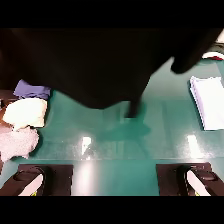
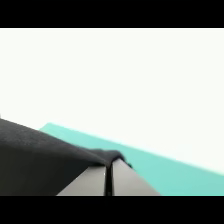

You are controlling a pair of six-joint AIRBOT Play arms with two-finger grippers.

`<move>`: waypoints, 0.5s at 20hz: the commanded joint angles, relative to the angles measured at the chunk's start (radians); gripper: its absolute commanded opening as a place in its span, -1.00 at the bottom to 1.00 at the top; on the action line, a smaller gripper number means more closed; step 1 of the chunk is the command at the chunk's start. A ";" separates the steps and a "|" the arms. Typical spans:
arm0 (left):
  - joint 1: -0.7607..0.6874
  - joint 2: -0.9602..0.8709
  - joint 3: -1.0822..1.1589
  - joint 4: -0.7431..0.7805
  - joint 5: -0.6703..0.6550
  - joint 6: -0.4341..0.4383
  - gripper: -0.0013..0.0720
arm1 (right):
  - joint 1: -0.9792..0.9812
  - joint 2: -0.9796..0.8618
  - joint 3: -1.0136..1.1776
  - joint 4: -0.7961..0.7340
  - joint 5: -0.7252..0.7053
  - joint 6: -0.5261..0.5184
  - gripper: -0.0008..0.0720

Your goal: Fold the shirts.

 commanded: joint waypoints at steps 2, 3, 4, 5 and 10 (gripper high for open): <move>0.001 0.047 0.015 -0.081 0.003 0.000 -0.90 | -0.003 -0.066 0.204 -0.084 0.105 0.028 -0.93; 0.001 0.039 0.010 -0.075 -0.011 0.000 -0.90 | -0.003 -0.111 0.248 -0.084 0.146 0.048 -0.93; 0.001 0.034 -0.017 -0.068 -0.018 0.000 -0.90 | -0.002 -0.164 0.280 -0.082 0.180 0.060 -0.93; 0.001 0.028 -0.061 -0.058 -0.018 0.000 -0.90 | -0.002 -0.221 0.294 -0.082 0.208 0.062 -0.93; 0.001 -0.058 -0.425 -0.005 -0.031 -0.002 -0.90 | 0.036 -0.454 0.111 -0.084 0.275 0.106 -0.93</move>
